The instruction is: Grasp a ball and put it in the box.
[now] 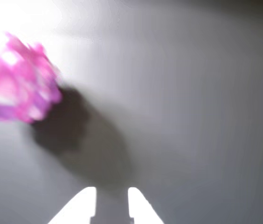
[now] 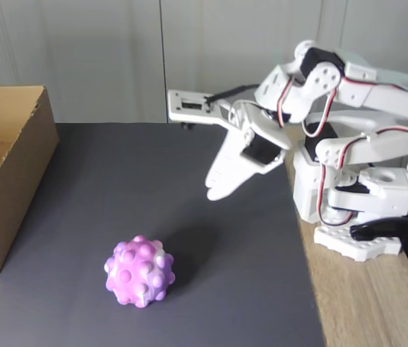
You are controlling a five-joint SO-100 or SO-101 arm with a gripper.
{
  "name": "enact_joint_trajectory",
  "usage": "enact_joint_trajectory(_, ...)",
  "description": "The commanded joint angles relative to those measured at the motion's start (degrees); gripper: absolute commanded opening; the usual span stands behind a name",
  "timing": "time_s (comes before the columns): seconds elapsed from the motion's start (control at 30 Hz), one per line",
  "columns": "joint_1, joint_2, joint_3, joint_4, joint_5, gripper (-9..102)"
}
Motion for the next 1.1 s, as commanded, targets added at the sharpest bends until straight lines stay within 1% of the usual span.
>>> enact_joint_trajectory(0.0,-2.37,-8.70,-8.09,-5.01,-1.41,6)
enact_joint_trajectory(0.2,-9.05,-26.28,-20.65,-12.92,-3.43,2)
enact_joint_trajectory(0.33,-12.13,-32.78,-23.99,-16.17,-3.87,2)
enact_joint_trajectory(0.43,-13.18,-36.12,-24.87,-18.46,-5.01,4)
enact_joint_trajectory(0.77,-13.27,-43.95,-27.51,-24.52,-3.96,25)
enact_joint_trajectory(1.0,-13.45,-46.58,-27.69,-24.87,-3.78,44)
enact_joint_trajectory(1.07,-13.45,-47.11,-27.69,-24.96,-3.60,47)
